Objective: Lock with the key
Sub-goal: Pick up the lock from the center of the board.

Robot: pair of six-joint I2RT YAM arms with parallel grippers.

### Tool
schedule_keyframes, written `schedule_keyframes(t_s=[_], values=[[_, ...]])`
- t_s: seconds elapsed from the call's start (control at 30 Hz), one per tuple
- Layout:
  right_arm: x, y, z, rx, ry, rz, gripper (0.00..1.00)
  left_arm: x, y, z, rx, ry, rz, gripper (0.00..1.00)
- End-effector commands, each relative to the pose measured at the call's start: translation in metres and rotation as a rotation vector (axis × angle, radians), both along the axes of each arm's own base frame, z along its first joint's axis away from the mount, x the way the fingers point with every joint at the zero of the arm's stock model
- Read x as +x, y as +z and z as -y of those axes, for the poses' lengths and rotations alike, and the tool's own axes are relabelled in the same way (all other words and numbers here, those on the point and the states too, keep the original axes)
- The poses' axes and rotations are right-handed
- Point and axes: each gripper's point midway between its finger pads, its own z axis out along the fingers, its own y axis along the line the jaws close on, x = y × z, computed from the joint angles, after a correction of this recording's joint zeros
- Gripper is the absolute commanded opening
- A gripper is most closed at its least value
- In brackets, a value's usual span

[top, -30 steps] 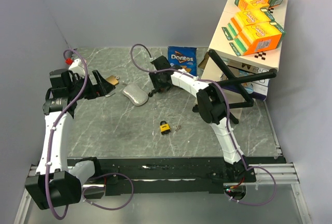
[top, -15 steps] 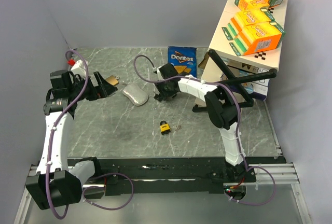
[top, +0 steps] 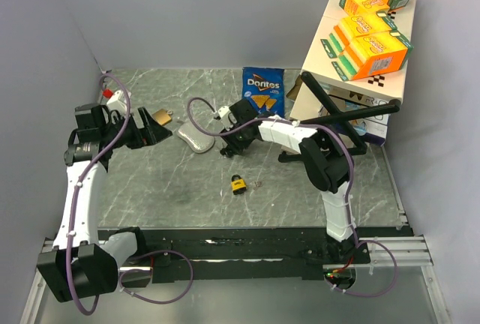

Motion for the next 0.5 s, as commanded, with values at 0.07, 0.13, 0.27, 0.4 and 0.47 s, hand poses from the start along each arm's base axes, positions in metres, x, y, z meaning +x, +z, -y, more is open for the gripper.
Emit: schedule_keyframes(t_s=[0.07, 0.13, 0.27, 0.4, 0.47], values=[[-0.003, 0.064, -0.024, 0.127, 0.187, 0.133, 0.0, -0.003, -0.014, 0.005, -0.03, -0.044, -0.043, 0.97], [-0.002, 0.072, -0.029, 0.153, 0.219, 0.169, 0.0, -0.002, -0.018, 0.005, -0.038, -0.049, -0.066, 0.97], [-0.009, 0.092, -0.035, 0.214, 0.29, 0.227, 0.0, -0.002, -0.022, 0.01, -0.073, -0.073, -0.087, 0.98], [-0.015, 0.116, -0.041, 0.264, 0.373, 0.293, 0.0, 0.001, -0.025, 0.014, -0.128, -0.072, -0.107, 0.95], [-0.021, 0.133, -0.044, 0.293, 0.412, 0.328, 0.0, 0.002, -0.026, 0.019, -0.177, -0.085, -0.113, 0.93]])
